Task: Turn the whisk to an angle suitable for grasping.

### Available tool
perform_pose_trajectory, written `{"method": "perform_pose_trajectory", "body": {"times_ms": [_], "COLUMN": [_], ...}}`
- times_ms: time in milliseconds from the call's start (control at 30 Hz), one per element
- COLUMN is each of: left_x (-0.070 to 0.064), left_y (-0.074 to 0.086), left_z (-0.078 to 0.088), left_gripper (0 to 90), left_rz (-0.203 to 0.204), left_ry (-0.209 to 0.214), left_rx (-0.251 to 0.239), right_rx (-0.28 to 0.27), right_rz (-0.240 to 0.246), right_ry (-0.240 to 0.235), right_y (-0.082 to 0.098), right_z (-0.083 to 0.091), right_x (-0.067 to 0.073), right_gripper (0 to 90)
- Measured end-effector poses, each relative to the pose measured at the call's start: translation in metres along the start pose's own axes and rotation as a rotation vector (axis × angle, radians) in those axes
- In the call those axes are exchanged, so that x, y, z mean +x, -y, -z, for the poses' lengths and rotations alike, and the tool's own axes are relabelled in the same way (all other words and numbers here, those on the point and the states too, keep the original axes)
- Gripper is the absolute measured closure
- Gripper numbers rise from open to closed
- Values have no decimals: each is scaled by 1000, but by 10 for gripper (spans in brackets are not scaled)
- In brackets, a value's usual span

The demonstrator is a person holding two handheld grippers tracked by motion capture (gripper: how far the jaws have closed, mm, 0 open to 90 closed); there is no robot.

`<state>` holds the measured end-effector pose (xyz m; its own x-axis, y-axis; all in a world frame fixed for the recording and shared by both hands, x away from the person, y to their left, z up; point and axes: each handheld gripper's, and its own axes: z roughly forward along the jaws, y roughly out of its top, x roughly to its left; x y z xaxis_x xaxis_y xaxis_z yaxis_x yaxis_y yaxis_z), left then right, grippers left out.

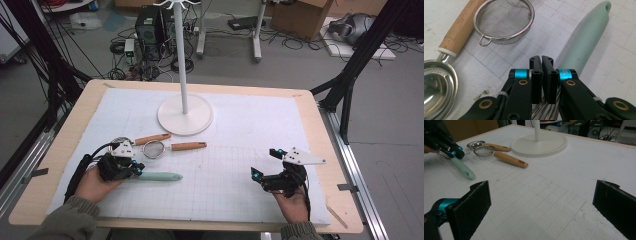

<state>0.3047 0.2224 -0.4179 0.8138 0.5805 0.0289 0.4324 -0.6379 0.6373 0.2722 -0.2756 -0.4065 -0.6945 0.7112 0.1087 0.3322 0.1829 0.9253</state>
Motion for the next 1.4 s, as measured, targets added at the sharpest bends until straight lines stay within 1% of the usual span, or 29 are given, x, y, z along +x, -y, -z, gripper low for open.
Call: {"method": "perform_pose_trajectory", "body": {"times_ms": [33,100,167,333,467,600,833,867,967,1000,1033,1100,1167,1200,1300,1333,1400], "left_x": [0,-1,-1,-1,-1,0,0,0,0,1,1,0,1,1,2,1,2], "left_y": [0,-1,-2,-4,-6,-8,-12,-12,-12,-13,-13,-13,-14,-14,-15,-14,-15], "left_z": [0,1,3,7,11,14,17,17,17,17,18,17,18,18,19,19,20], "left_gripper": [861,859,859,851,834,809,746,739,717,706,697,681,663,658,641,638,628], "left_rz": [-5,3,1,-8,-16,-25,-44,-50,-53,-59,-72,-63,-75,-72,-75,-68,-83], "left_ry": [-4,-8,-9,-5,12,35,72,81,95,99,101,109,112,121,127,129,132], "left_rx": [5,-1,-5,-13,-28,-40,-56,-54,-47,-46,-36,-48,-38,-39,-47,-54,-46], "right_rx": [0,1,1,3,2,7,14,16,16,21,21,20,22,24,27,26,28], "right_rz": [0,0,-2,-1,5,-1,3,-1,3,-3,-1,-2,-4,-3,-5,-3,3], "right_ry": [0,-1,-1,-3,-6,-11,-15,-16,-17,-18,-18,-18,-18,-17,-21,-20,-20], "right_y": [0,0,0,0,0,0,1,1,1,2,2,2,2,2,2,2,2], "right_z": [0,0,0,0,-1,-1,-2,-3,-3,-2,-2,-2,-3,-3,-4,-4,-4], "right_x": [0,0,0,0,0,0,-1,-1,-2,-1,-1,-2,-1,-1,-1,-1,-1], "right_gripper": [2,2,2,2,2,2,2,2,2,2,2,2,2,2,2,2,2]}}
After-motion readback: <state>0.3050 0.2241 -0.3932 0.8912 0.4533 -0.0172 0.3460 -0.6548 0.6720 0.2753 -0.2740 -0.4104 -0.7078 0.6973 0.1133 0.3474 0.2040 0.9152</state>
